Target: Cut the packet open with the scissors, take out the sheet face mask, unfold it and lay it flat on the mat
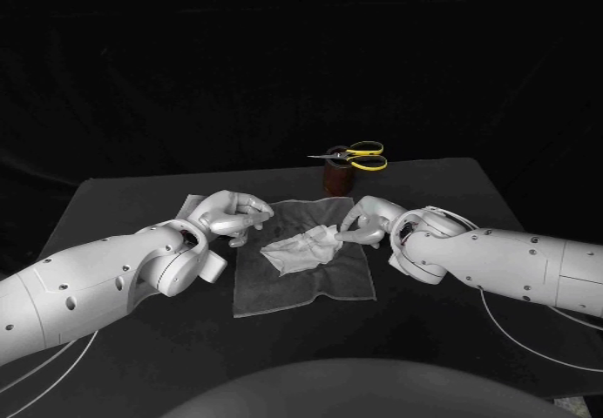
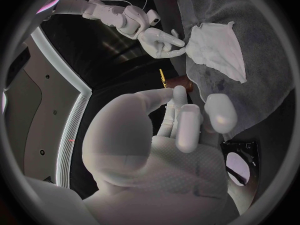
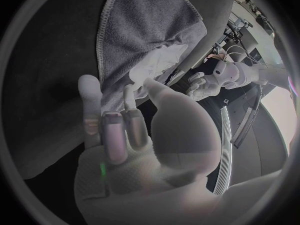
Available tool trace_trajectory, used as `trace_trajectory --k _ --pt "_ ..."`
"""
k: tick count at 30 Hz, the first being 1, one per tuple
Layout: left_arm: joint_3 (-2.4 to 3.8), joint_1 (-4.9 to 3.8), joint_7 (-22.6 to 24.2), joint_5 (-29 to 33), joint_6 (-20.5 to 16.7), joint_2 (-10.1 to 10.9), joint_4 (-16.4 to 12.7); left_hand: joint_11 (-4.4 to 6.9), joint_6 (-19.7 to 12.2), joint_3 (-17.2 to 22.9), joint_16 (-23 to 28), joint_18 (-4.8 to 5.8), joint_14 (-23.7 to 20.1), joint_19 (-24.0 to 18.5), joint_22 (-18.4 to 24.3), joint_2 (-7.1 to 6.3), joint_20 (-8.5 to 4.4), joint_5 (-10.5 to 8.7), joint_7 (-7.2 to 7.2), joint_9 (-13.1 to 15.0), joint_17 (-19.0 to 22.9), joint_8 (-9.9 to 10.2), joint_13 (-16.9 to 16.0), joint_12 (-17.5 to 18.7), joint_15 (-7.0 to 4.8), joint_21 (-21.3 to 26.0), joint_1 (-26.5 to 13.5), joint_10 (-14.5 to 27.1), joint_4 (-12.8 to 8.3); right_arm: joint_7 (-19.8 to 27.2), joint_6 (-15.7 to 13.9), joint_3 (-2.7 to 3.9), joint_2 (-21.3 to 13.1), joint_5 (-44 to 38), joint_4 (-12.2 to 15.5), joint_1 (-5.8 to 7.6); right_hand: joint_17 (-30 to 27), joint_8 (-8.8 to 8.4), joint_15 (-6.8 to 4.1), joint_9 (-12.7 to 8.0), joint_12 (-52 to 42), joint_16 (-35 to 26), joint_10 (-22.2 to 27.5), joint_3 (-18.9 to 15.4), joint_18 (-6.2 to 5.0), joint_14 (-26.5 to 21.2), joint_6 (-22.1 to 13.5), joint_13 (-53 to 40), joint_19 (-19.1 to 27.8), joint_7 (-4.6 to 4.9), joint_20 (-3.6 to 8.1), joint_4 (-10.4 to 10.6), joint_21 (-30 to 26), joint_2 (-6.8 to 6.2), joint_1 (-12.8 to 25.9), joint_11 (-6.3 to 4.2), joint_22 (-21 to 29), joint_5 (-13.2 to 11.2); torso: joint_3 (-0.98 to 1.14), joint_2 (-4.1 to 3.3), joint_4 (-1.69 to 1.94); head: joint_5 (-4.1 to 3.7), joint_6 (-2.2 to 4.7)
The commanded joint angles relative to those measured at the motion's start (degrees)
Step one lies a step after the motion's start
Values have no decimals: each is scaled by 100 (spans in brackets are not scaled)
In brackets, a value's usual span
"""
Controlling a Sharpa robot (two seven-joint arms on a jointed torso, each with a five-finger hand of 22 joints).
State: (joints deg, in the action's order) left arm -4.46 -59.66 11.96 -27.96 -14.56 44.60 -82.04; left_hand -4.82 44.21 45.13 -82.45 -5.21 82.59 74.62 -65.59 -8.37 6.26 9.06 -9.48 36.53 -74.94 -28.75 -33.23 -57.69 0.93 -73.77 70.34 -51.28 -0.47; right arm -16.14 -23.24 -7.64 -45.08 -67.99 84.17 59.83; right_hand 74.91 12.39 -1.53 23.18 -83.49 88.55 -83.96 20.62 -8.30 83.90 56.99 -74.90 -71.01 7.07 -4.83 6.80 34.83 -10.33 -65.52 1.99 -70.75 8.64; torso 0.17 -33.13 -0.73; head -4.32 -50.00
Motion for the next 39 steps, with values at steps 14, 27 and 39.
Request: trace_trajectory --k 14,27,39 --pt "2 -1 -4 27 64 -29 -5 5 -35 -24 22 -80 -47 -54 1 6 5 -27 -5 1 -43 -27 14 -30 -7 34 49 31 -7 135 203 -14 241 223 -185 -77 1254 23 37 28 -19 37 -390 15 -81 507 27 -1119 5 -15 -22 56 -35 148 -64 32 -13 23 -2 3 1 -16 0" --pt "1 -1 -20 28 44 -19 -2 4 -36 -24 37 -89 -67 -79 38 31 6 -25 -5 -9 -11 -39 28 -31 -7 62 82 44 -8 618 -442 -15 253 413 -201 -75 1506 385 -186 213 -423 144 -535 677 -25 609 688 -1366 -217 -341 145 -130 398 940 -702 -248 -215 -586 1 3 -1 15 0" --pt "-2 -1 -44 29 97 0 1 -9 -59 -34 141 -156 -189 -276 323 37 11 -22 -19 -41 177 -62 65 -33 2 275 148 95 -29 984 -675 1 91 735 133 53 1509 456 -221 261 -524 145 -567 792 -17 610 736 -1430 -239 -374 185 -191 423 931 -721 -281 -237 -587 -5 8 -1 9 0"
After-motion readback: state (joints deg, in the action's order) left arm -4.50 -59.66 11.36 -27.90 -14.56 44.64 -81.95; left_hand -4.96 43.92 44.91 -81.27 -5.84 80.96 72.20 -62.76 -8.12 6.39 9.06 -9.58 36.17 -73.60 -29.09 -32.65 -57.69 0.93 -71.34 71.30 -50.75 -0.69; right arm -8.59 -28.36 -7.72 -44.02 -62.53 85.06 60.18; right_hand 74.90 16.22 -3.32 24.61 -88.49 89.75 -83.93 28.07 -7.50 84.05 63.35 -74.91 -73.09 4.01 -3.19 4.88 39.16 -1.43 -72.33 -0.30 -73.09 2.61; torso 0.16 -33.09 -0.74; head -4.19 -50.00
